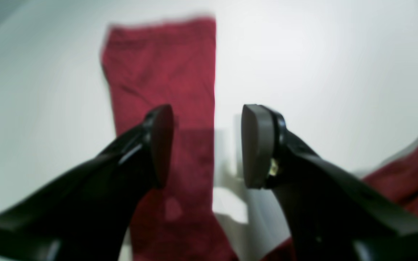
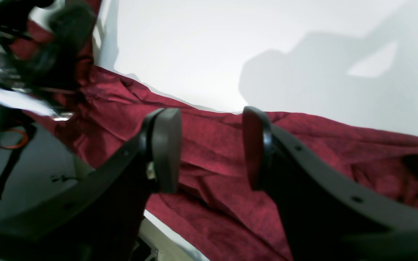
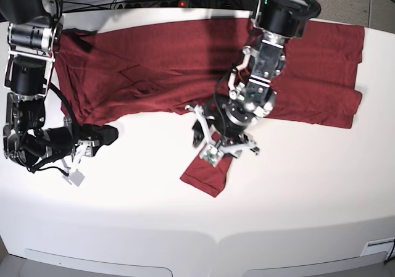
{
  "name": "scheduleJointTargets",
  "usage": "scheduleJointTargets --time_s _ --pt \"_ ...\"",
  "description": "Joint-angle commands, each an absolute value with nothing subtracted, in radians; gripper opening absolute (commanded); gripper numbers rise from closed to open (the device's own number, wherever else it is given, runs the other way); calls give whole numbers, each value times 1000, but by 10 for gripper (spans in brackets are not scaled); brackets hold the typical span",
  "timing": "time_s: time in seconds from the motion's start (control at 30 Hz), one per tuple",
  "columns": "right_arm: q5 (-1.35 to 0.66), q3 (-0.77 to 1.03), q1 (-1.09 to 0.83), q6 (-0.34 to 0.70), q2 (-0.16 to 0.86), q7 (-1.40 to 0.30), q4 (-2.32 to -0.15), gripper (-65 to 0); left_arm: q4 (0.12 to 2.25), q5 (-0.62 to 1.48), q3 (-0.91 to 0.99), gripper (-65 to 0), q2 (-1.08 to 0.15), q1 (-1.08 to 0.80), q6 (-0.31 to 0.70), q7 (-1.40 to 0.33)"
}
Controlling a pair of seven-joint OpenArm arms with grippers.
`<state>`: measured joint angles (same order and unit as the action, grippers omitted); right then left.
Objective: Fold the T-shirt properly
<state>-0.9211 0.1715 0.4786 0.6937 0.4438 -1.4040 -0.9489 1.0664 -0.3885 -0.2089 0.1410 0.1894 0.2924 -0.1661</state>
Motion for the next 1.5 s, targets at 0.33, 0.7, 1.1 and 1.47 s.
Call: scheduleJointTargets --time_s 0.33,0.7,1.1,1.47 --pt "-945 176 507 698 459 -1396 -965 -374 818 -404 -239 -466 150 324 209 -146" --pt "-945 176 507 698 459 -1396 -965 -374 835 -336 -239 -650 149 333 208 -177" --pt "-945 176 506 698 459 -1396 -965 -374 1183 -207 -118 -650 146 346 160 -402" --pt "-946 176 506 698 457 -1396 -965 -374 1519 -94 91 -650 76 141 175 -471"
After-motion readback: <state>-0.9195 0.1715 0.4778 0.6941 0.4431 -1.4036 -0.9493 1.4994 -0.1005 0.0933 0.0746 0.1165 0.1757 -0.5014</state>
